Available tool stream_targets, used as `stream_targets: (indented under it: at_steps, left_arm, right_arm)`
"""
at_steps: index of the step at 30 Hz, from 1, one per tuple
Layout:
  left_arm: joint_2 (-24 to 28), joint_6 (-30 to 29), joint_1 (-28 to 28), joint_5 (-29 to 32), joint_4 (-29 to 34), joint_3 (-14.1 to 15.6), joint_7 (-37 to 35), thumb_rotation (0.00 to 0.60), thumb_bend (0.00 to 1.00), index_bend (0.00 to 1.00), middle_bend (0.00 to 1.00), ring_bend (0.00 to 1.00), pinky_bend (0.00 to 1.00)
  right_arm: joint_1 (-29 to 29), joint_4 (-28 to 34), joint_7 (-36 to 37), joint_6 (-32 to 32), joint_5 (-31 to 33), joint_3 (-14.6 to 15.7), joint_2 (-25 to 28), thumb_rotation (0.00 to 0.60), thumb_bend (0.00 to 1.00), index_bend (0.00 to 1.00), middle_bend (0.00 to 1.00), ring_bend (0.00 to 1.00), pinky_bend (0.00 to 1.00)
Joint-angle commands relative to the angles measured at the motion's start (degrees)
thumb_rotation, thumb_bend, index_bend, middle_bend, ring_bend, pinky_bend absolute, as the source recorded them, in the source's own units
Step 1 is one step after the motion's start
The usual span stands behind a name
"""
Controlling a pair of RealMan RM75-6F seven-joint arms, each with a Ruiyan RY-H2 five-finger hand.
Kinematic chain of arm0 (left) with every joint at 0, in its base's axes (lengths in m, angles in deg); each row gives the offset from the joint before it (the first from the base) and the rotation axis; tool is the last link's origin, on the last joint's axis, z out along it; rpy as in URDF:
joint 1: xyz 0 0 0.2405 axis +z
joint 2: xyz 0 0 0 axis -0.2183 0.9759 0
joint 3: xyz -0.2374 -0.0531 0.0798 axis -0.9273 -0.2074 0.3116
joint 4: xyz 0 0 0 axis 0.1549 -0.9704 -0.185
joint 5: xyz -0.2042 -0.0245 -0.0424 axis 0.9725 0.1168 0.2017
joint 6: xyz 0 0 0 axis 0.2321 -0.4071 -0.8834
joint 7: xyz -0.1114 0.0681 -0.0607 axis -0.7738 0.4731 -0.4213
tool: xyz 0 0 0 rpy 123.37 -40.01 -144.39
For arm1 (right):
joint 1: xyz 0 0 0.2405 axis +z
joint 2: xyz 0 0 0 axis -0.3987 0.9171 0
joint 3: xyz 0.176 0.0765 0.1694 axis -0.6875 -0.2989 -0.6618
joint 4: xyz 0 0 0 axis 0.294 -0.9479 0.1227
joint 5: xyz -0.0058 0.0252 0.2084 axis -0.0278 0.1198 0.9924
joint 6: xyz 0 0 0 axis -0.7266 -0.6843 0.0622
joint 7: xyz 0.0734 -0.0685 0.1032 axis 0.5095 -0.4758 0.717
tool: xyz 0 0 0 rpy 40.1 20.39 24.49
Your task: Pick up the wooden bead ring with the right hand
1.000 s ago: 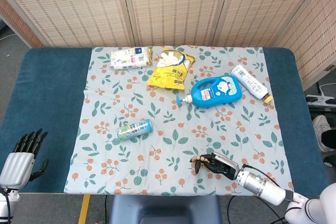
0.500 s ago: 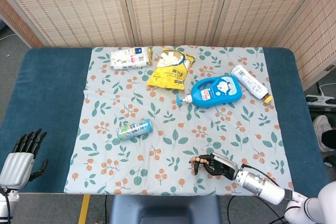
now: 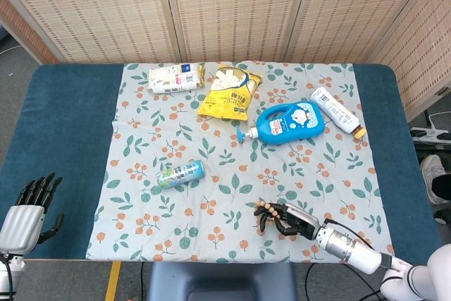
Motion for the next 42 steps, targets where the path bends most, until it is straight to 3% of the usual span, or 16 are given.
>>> stream_targets:
  at_steps: [1,6,13,20,21,28,31,37,39,42]
  left_arm:
    - [0.05,-0.03,0.02,0.00,-0.03,-0.01,-0.12,0.600,0.45,0.00,0.00,0.00,0.10]
    - [0.06,0.30,-0.15,-0.08,-0.13,0.04,-0.37,0.600,0.45,0.00,0.00,0.00,0.10]
    - [-0.08,0.22,-0.10,-0.08,-0.04,0.05,0.10,0.600,0.45,0.00,0.00,0.00,0.10]
    - [-0.32,0.69,-0.26,0.36,-0.19,-0.08,0.56,0.600,0.45,0.00,0.00,0.00,0.10]
    - [-0.33,0.71,-0.27,0.42,-0.21,-0.11,0.54,0.600,0.45,0.00,0.00,0.00,0.10]
    - [-0.23,0.63,-0.26,0.44,-0.36,-0.17,0.14,0.600,0.45,0.00,0.00,0.00,0.10]
    - [-0.23,0.73,-0.29,0.46,-0.38,-0.15,0.15,0.600,0.45,0.00,0.00,0.00,0.10]
    - [-0.25,0.67,-0.26,0.43,-0.34,-0.12,0.26,0.600,0.46,0.00,0.00,0.00,0.10]
    - [-0.24,0.54,-0.21,0.41,-0.30,-0.14,0.30,0.600,0.46,0.00,0.00,0.00,0.10]
    - [-0.29,0.35,-0.18,0.36,-0.32,-0.19,0.44,0.600,0.46,0.00,0.00,0.00,0.10]
  right_arm:
    - [-3.06,-1.29,-22.54,2.56,7.31,-4.92,0.53,0.600,1.00,0.29,0.47,0.12,0.02]
    - [-5.44,-7.17,-53.77,5.41,15.25,-10.72,-0.61,0.600,1.00,0.30,0.46,0.11,0.02]
    - [-6.13,-17.58,-83.36,11.07,21.64,-14.31,-4.31,0.600,1.00,0.24,0.45,0.10,0.02]
    - [-6.92,-18.30,-94.99,12.24,22.26,-15.12,-5.27,0.600,0.99,0.08,0.35,0.04,0.01]
    - [-7.02,-17.72,-96.10,12.70,22.51,-15.21,-5.04,0.600,0.96,0.06,0.33,0.03,0.00]
    - [-7.69,-7.12,-106.43,18.03,28.16,-16.85,0.65,0.600,0.27,0.00,0.16,0.00,0.00]
    - [-7.95,-2.68,-109.46,19.01,29.82,-17.16,3.03,0.593,0.14,0.00,0.12,0.00,0.00]
    - [-9.00,2.67,-111.65,18.03,30.68,-17.55,6.01,0.553,0.10,0.00,0.09,0.00,0.00]
    - [-10.28,4.77,-111.38,14.58,29.65,-17.87,6.93,0.554,0.10,0.00,0.08,0.00,0.00]
    - [-13.80,8.61,-110.48,4.50,26.21,-18.70,8.27,0.554,0.10,0.00,0.08,0.00,0.00]
